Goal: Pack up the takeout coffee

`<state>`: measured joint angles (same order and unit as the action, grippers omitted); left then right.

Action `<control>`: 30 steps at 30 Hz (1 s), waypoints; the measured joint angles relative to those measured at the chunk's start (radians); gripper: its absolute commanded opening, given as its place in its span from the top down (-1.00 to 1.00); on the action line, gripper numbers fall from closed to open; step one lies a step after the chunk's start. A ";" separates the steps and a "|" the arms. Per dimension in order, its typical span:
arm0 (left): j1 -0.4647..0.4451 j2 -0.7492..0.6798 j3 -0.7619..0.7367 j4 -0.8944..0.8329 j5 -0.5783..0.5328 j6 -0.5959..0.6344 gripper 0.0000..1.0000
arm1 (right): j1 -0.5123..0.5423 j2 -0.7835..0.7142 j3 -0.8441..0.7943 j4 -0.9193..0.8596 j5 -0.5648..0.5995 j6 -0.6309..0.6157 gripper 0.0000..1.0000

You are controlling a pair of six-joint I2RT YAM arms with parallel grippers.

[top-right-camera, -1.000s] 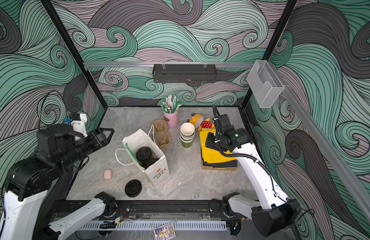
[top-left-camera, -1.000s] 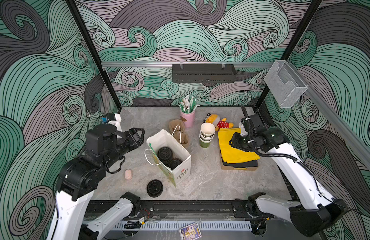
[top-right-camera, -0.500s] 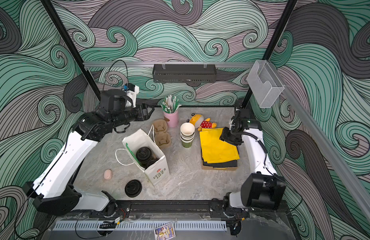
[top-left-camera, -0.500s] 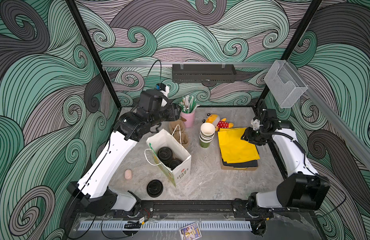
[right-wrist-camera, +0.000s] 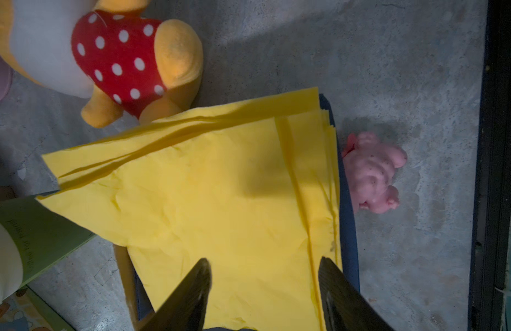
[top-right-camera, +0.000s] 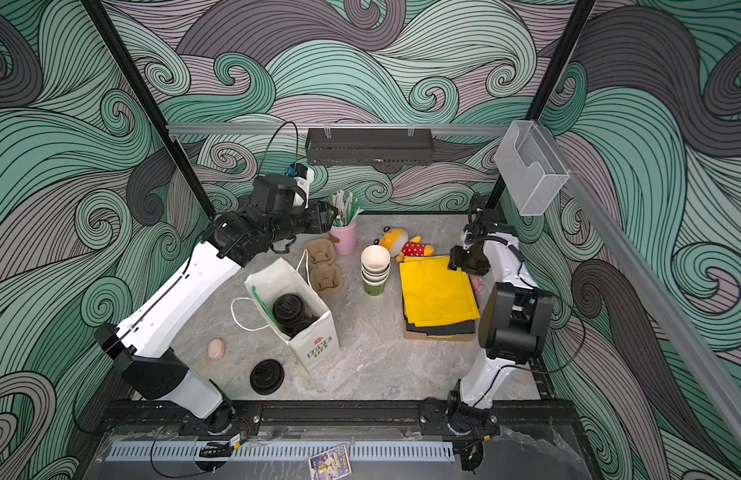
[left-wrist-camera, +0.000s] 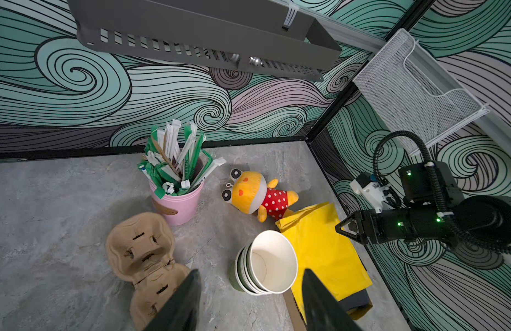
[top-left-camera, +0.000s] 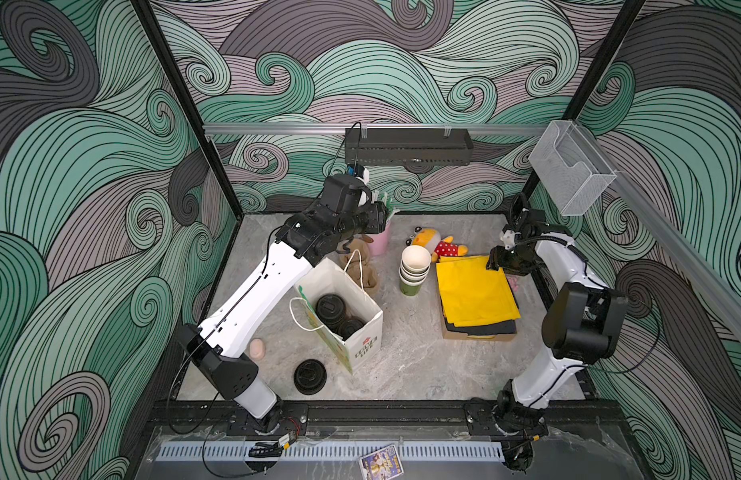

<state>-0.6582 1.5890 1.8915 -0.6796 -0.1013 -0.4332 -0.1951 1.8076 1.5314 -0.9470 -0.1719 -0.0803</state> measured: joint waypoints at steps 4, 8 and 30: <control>0.000 0.006 0.021 0.007 -0.014 -0.002 -0.17 | -0.002 0.052 0.039 0.009 -0.004 -0.026 -0.25; 0.000 0.019 0.046 0.009 -0.023 -0.004 -0.17 | -0.002 0.086 0.065 0.011 -0.012 -0.040 -0.23; 0.000 0.062 0.074 0.007 -0.023 -0.005 -0.17 | -0.003 0.121 0.045 -0.001 -0.129 -0.062 0.04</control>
<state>-0.6579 1.6512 1.9659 -0.6724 -0.1242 -0.4377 -0.1978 1.9285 1.5768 -0.9478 -0.3004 -0.1425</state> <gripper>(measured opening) 0.584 0.482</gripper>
